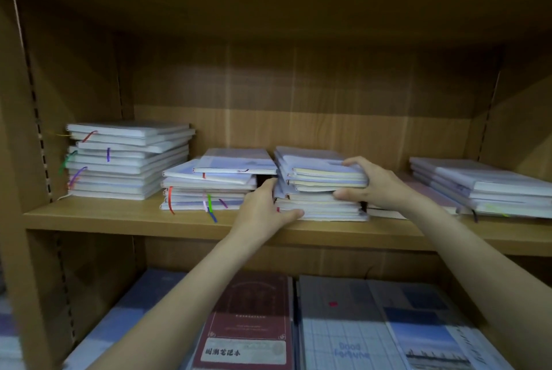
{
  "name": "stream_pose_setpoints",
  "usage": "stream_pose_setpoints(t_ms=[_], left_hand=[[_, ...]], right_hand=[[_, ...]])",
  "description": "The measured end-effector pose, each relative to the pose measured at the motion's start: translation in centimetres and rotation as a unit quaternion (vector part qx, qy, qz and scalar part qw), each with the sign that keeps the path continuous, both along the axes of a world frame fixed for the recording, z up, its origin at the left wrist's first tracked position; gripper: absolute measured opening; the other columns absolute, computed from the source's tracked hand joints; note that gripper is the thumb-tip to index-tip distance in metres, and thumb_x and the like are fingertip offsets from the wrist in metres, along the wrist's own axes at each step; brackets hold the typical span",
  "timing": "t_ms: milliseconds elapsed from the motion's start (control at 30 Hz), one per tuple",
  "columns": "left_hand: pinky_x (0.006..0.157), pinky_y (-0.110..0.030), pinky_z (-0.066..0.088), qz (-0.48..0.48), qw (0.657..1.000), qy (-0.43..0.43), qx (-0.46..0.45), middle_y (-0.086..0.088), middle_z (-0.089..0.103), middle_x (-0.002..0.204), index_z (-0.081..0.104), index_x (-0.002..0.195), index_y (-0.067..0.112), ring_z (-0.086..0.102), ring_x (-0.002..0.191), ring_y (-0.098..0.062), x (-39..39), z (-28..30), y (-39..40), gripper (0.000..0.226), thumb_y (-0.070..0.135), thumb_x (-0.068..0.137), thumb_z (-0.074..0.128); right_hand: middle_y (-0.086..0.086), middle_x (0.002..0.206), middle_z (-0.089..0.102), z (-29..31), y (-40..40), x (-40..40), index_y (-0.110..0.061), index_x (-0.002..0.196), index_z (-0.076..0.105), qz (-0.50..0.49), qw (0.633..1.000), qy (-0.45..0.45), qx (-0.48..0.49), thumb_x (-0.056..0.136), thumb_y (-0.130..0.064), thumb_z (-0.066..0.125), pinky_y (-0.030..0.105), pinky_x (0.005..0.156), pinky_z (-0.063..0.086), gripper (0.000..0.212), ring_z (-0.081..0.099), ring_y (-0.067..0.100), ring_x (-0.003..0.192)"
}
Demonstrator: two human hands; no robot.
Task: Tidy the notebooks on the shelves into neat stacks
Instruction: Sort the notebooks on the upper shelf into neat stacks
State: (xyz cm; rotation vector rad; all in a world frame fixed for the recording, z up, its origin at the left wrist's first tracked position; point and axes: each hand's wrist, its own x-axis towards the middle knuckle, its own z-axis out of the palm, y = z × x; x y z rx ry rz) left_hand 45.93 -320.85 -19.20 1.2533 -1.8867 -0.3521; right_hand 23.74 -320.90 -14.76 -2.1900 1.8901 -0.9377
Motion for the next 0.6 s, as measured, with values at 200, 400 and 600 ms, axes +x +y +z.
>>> stream_pose_setpoints(t_ms=[200, 400, 600], left_hand=[[0.099, -0.042, 0.045, -0.049, 0.999, 0.021, 0.005, -0.005, 0.061, 0.118, 0.041, 0.136, 0.015, 0.053, 0.115, -0.028, 1.2, -0.9, -2.0, 0.087, 0.031, 0.061, 0.082], [0.1, -0.042, 0.045, -0.079, 0.995, 0.058, -0.015, -0.005, 0.061, 0.117, 0.04, 0.138, 0.01, 0.056, 0.115, -0.026, 1.4, -1.5, -2.3, 0.074, 0.009, 0.074, 0.076], [0.089, -0.013, 0.045, -0.17, 0.978, 0.109, 0.048, 0.012, 0.056, 0.111, 0.036, 0.137, 0.013, 0.054, 0.104, -0.008, 2.4, -0.5, -0.9, 0.068, -0.012, 0.08, 0.061]], right_hand=[[0.005, 0.117, 0.042, -0.1, 0.4, 1.6, -0.033, 0.125, 0.041, -0.006, 1.0, -0.017, 0.002, 0.066, -0.049, 0.078, 0.025, 0.07, 0.039, 0.072, 0.05, 0.016, 0.093], [0.004, 0.117, 0.044, -0.5, 1.2, 1.1, -0.035, 0.126, 0.046, -0.009, 0.999, -0.052, -0.012, 0.063, -0.048, 0.08, 0.032, 0.087, 0.043, 0.073, 0.047, 0.02, 0.107], [0.004, 0.119, 0.048, -0.9, 2.0, 0.5, -0.026, 0.129, 0.049, -0.02, 0.996, -0.066, -0.049, 0.068, -0.038, 0.08, 0.028, 0.089, 0.041, 0.069, 0.048, 0.016, 0.107]])
